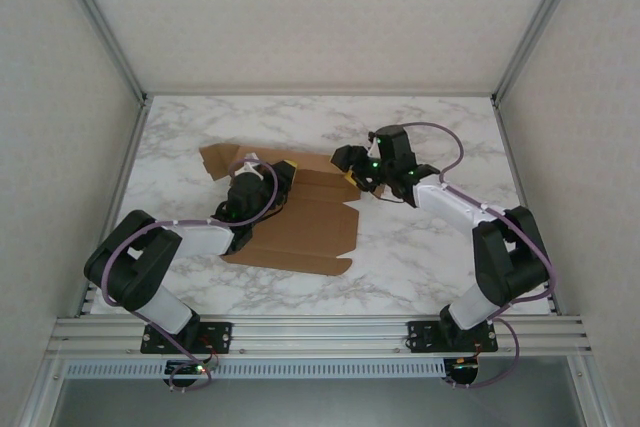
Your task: Fold the paper box
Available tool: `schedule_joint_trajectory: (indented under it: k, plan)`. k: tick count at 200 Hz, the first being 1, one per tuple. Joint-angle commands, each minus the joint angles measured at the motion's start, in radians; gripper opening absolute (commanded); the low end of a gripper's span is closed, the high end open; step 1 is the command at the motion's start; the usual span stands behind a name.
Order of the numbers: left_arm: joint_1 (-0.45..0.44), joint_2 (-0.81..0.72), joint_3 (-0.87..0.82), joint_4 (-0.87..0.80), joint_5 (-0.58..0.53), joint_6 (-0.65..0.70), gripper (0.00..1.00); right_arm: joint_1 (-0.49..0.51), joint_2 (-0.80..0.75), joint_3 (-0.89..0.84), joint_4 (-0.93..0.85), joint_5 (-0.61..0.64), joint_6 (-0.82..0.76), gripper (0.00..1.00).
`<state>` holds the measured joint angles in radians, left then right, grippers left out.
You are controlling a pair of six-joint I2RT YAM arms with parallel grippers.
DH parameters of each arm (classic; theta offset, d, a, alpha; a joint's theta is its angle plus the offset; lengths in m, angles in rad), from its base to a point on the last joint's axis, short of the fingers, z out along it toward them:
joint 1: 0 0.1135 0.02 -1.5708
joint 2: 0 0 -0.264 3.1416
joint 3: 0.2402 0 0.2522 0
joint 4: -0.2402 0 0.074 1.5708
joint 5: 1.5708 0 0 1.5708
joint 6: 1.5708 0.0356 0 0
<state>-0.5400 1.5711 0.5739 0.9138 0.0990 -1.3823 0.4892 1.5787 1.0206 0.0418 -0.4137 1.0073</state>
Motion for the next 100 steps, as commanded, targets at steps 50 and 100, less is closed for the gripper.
schedule_joint_trajectory:
  k: [50, 100]
  plan:
    - [-0.017, -0.008, 0.001, -0.064, -0.006, -0.015, 0.00, 0.029, 0.047, -0.012, 0.310, -0.056, 0.144, 0.46]
    - [-0.018, -0.006, -0.003, -0.059, -0.012, -0.037, 0.00, 0.016, 0.088, -0.040, 0.404, -0.075, 0.204, 0.33]
